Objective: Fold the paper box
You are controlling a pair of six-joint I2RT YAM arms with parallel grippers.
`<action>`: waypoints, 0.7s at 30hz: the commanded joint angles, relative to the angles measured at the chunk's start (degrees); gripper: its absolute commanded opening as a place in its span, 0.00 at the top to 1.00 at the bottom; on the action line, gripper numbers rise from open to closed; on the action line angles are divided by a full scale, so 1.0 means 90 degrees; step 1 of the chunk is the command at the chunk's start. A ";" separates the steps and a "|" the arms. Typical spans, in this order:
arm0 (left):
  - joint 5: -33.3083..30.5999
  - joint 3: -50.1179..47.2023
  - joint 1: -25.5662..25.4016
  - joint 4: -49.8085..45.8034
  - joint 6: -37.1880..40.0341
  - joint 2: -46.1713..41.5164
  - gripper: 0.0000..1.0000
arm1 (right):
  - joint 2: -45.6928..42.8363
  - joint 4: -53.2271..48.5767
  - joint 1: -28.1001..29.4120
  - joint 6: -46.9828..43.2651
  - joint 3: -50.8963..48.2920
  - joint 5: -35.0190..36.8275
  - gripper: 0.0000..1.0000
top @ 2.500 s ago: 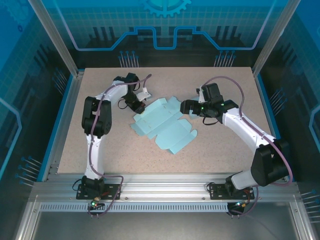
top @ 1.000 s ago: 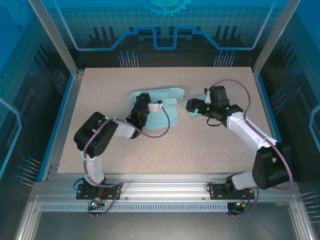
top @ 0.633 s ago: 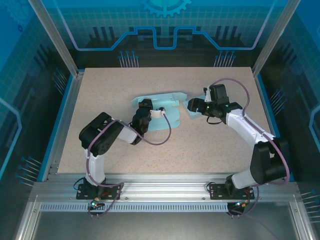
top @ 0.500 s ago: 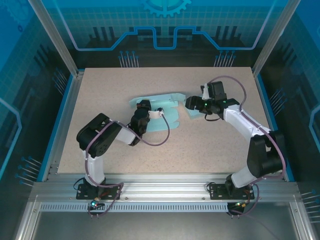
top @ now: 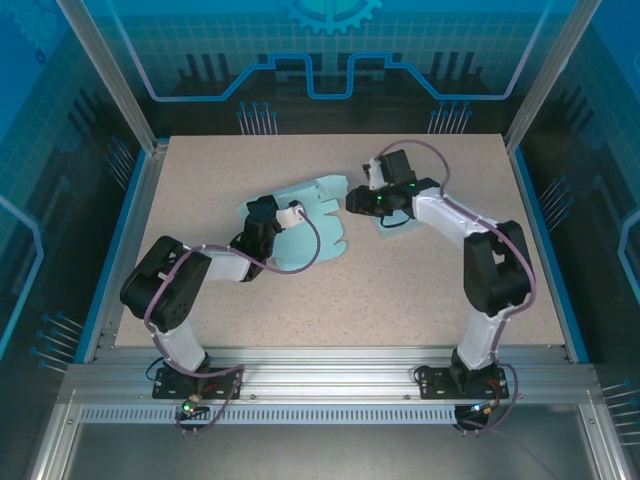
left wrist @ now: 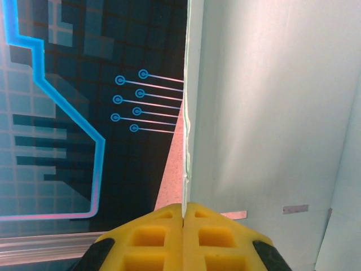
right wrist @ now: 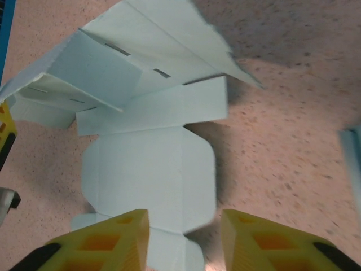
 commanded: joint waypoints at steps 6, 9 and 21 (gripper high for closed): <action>0.0232 0.0136 0.0011 -0.0068 -0.0442 0.0192 1.00 | 0.1443 -0.0336 0.0265 -0.0045 0.1518 0.0180 0.65; 0.0242 0.0117 0.0006 -0.0050 -0.0453 0.0219 1.00 | 0.1859 -0.0398 0.0226 0.0071 0.1818 0.0387 0.65; -0.0046 0.0020 -0.0085 0.0892 -0.0072 0.0517 1.00 | 0.2702 -0.0571 0.0217 0.0346 0.2326 0.0346 0.55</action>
